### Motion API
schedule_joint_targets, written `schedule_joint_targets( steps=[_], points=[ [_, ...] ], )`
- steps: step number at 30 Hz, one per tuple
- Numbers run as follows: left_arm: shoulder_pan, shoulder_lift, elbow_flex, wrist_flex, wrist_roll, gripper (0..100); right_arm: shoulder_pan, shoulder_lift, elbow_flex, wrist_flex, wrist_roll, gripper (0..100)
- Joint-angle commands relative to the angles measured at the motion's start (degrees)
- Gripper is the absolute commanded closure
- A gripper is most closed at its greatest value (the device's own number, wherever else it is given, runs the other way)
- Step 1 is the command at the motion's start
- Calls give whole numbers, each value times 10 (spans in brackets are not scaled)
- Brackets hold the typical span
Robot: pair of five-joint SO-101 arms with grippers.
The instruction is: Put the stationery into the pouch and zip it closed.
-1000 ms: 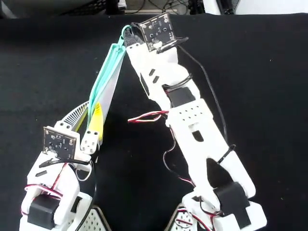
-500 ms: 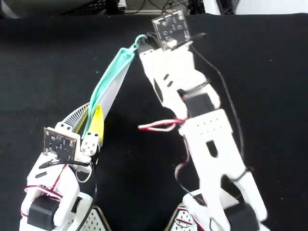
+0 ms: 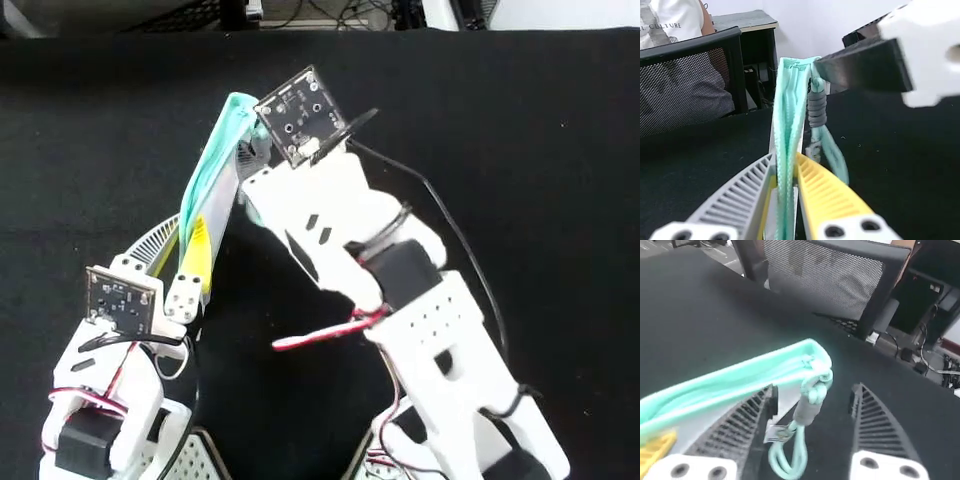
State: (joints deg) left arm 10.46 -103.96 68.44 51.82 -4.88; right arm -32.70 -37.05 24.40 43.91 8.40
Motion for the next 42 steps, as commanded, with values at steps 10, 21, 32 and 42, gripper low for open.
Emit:
schedule_joint_targets(
  steps=[10, 21, 32, 42],
  points=[
    [-152, -4, -29, -4, -4, 970, 101, -295, 270, -5, -19, 801],
    [-293, 0, -54, -10, -4, 970, 301, -618, 668, -87, -28, 801],
    [-90, 91, 66, -111, -56, 970, 316, -691, 722, 16, -33, 801],
    [-61, 527, -119, -217, -33, 970, 316, -686, 722, 19, -29, 801]
  ],
)
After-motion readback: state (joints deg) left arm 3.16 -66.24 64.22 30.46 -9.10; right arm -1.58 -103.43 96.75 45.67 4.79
